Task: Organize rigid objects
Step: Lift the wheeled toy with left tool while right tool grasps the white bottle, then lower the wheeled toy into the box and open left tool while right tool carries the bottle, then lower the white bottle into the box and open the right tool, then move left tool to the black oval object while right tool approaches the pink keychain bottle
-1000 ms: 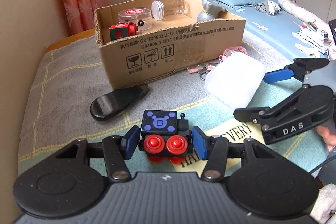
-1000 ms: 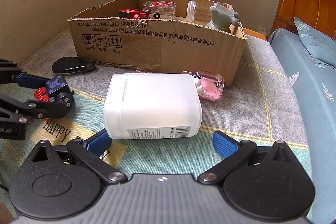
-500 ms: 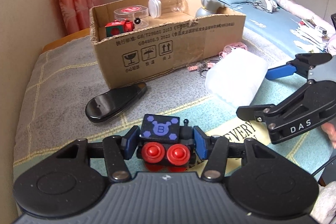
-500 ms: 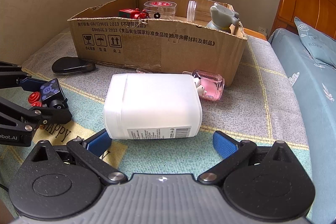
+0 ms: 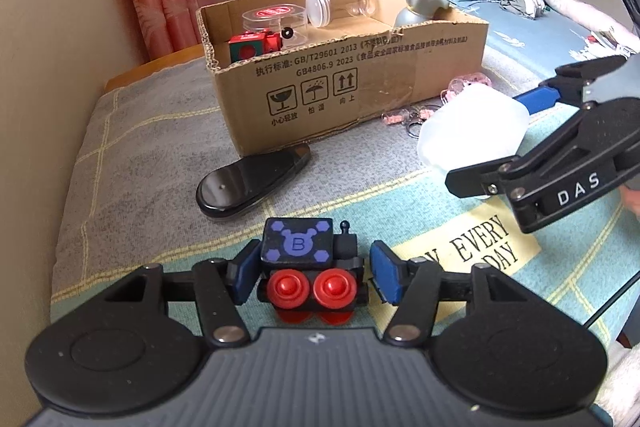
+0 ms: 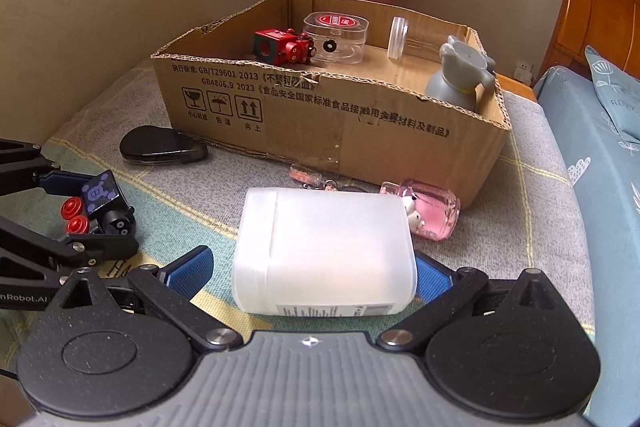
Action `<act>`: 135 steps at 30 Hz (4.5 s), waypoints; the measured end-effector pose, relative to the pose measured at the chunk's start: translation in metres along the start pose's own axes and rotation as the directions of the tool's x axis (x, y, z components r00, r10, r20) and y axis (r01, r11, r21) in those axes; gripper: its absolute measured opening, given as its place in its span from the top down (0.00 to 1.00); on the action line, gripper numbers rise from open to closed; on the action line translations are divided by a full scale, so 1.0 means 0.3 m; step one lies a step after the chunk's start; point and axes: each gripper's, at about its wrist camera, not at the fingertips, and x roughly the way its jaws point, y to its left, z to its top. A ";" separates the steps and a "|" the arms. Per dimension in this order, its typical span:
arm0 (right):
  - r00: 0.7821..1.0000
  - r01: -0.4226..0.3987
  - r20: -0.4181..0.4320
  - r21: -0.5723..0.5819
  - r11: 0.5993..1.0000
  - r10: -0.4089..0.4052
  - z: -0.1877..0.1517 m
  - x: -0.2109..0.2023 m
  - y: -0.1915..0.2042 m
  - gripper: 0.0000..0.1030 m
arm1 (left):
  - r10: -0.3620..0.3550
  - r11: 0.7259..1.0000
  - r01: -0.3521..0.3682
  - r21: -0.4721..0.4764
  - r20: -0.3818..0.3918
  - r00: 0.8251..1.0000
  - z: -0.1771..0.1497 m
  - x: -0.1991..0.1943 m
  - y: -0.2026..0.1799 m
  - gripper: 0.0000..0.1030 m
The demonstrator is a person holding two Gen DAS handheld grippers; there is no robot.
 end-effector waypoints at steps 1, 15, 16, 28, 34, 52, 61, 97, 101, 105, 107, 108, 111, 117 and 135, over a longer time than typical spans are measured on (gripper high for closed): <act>1.000 0.003 -0.002 -0.007 1.000 -0.003 0.008 0.002 0.002 0.00 | 0.003 1.000 -0.003 0.002 -0.001 1.000 0.003 0.000 0.000 0.40; 0.997 0.029 -0.064 -0.078 0.996 -0.034 0.040 0.012 0.004 0.16 | 0.003 1.000 -0.003 -0.004 -0.038 0.999 0.013 0.000 0.002 0.51; 0.997 0.026 -0.065 -0.082 0.996 -0.032 0.041 0.009 0.004 0.16 | 0.006 1.000 -0.006 -0.004 -0.040 0.999 0.014 -0.002 0.001 0.51; 0.999 -0.044 -0.024 -0.136 0.990 0.042 0.066 -0.138 -0.024 0.16 | -0.004 1.000 0.005 0.028 -0.012 1.000 0.099 -0.109 -0.015 0.51; 0.998 -0.056 0.019 -0.162 0.985 0.060 0.101 -0.217 -0.048 0.16 | -0.030 0.997 0.028 0.076 0.036 0.999 0.218 -0.145 -0.044 0.51; 0.994 0.014 0.112 -0.164 0.986 0.004 0.202 -0.321 -0.159 0.16 | -0.079 0.988 0.072 0.140 0.047 0.996 0.708 0.152 -0.113 0.51; 0.992 0.045 0.121 -0.143 0.989 -0.027 0.226 -0.315 -0.206 0.16 | -0.067 0.997 0.065 0.030 0.070 0.995 0.845 0.298 -0.104 0.25; 0.993 -0.034 0.107 -0.093 0.995 0.044 0.509 -0.086 -0.106 0.16 | 0.223 0.956 -0.182 -0.230 0.167 0.960 0.335 -0.199 0.152 0.01; 0.993 -0.038 0.106 -0.084 0.996 0.047 0.560 -0.036 -0.090 0.16 | 0.248 0.947 -0.208 -0.243 0.146 0.958 0.286 -0.204 0.157 0.01; 0.994 -0.015 0.108 -0.066 0.998 0.022 0.598 0.023 -0.082 0.16 | 0.268 0.941 -0.230 -0.247 0.130 0.955 0.250 -0.203 0.165 0.01; 0.993 -0.017 0.113 -0.056 0.998 0.024 0.605 0.045 -0.083 0.14 | 0.261 0.940 -0.222 -0.258 0.126 0.957 0.241 -0.204 0.172 0.01; 0.993 -0.011 0.114 -0.049 0.999 0.016 0.605 0.050 -0.084 0.08 | 0.257 0.939 -0.218 -0.264 0.123 0.958 0.238 -0.205 0.174 0.01; 0.991 -0.025 0.128 -0.028 0.999 0.029 0.590 0.035 -0.092 0.00 | 0.250 0.940 -0.212 -0.269 0.118 0.961 0.229 -0.204 0.173 0.01; 0.992 0.002 0.124 -0.031 1.000 0.002 0.532 -0.023 -0.098 0.00 | 0.233 0.946 -0.198 -0.257 0.113 0.966 0.227 -0.197 0.155 0.01; 0.972 0.148 0.162 0.146 0.978 -0.171 0.196 -0.152 -0.160 0.00 | 0.216 0.946 -0.188 -0.265 0.079 0.973 0.209 -0.186 0.122 0.01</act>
